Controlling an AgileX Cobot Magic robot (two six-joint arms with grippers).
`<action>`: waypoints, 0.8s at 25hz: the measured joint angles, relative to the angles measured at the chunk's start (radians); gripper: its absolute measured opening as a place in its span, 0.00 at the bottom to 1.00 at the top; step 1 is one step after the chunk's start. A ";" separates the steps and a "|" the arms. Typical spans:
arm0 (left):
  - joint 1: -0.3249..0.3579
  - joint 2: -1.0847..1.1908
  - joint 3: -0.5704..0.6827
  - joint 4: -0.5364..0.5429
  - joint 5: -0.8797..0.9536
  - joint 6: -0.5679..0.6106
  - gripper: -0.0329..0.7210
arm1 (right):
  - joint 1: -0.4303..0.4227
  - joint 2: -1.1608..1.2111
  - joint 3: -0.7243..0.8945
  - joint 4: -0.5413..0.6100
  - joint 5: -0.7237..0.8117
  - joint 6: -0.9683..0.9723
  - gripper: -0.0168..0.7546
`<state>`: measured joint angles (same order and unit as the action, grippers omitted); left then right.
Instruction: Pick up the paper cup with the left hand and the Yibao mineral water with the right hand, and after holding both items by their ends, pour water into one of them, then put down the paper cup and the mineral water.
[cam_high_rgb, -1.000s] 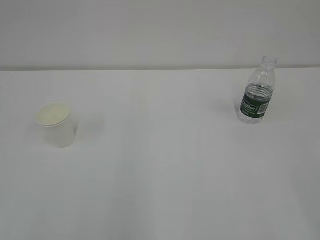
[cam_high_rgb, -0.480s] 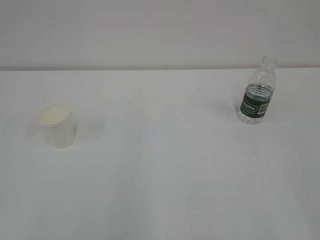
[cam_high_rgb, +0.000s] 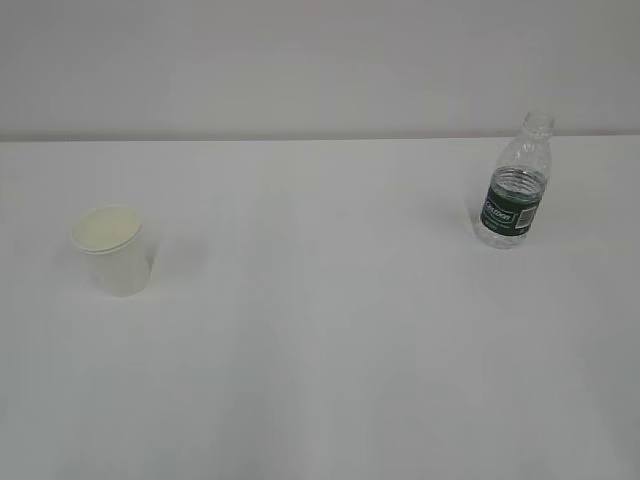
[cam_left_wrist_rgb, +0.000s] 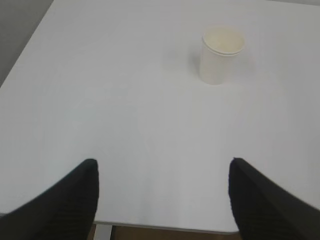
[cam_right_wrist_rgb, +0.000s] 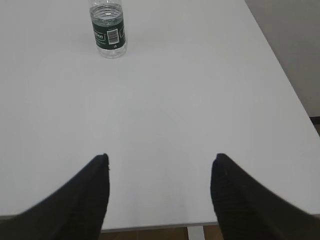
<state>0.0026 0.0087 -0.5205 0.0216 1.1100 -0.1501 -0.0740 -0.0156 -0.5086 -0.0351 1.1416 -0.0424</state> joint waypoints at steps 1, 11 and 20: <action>0.000 0.000 0.000 0.000 0.000 0.000 0.82 | 0.000 0.000 0.000 0.000 0.000 0.000 0.65; 0.000 0.000 0.000 0.000 0.000 0.000 0.82 | 0.000 0.000 0.000 0.000 0.000 0.000 0.65; 0.000 0.000 0.000 0.000 0.000 0.000 0.75 | 0.000 0.000 0.000 0.000 0.000 0.000 0.65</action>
<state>0.0026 0.0087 -0.5205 0.0216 1.1100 -0.1501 -0.0740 -0.0156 -0.5086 -0.0351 1.1416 -0.0424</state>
